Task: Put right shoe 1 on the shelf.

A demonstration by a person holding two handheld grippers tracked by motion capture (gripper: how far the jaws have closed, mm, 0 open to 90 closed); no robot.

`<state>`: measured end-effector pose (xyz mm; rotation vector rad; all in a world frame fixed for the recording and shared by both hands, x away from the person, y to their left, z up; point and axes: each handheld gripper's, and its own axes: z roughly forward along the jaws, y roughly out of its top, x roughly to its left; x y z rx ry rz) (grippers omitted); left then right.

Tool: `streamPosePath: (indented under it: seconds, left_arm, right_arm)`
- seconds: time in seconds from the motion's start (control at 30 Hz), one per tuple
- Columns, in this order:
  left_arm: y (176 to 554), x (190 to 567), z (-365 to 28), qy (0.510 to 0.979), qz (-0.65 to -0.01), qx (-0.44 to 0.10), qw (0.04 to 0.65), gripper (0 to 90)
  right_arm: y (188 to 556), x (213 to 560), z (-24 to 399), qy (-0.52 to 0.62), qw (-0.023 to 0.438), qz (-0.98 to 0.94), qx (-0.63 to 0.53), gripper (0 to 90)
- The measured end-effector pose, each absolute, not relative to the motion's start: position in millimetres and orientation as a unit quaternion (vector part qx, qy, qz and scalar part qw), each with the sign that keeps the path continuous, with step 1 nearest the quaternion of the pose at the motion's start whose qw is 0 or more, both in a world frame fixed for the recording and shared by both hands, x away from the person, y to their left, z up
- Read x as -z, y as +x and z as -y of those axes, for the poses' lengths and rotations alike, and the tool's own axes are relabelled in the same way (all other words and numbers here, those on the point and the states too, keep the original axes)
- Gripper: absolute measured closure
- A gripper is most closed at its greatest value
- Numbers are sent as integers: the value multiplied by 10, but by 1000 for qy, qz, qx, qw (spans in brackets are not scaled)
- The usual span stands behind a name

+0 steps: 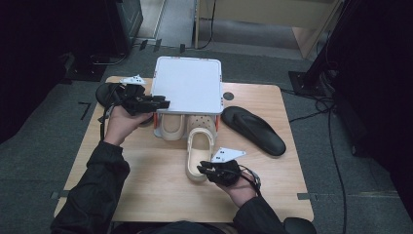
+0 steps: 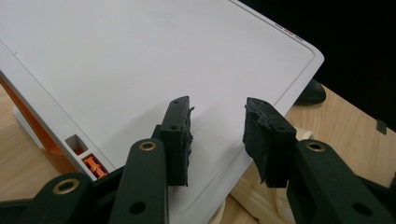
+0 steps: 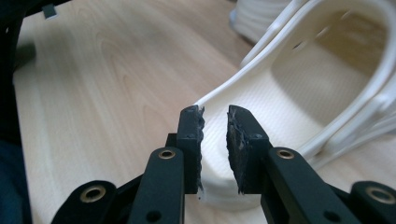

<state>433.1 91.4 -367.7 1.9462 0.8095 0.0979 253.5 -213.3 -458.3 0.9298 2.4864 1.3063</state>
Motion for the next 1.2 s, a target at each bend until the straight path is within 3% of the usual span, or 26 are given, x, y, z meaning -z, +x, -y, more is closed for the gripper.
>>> streamPosePath:
  seconds: [0.53, 0.8, 1.2]
  left_arm:
    - [4320, 3725, -943, 791, -335, -43, 510, 634]
    - [4322, 3722, -947, 792, -336, -43, 509, 643]
    - [4316, 3721, -941, 792, -338, -44, 507, 655]
  right_arm:
    - [2296, 4901, 2048, 310, 48, -860, -403, 796]
    - [2363, 4982, 2064, 311, 48, -865, -392, 838]
    - [2497, 4909, 2039, 320, 83, -851, -408, 830]
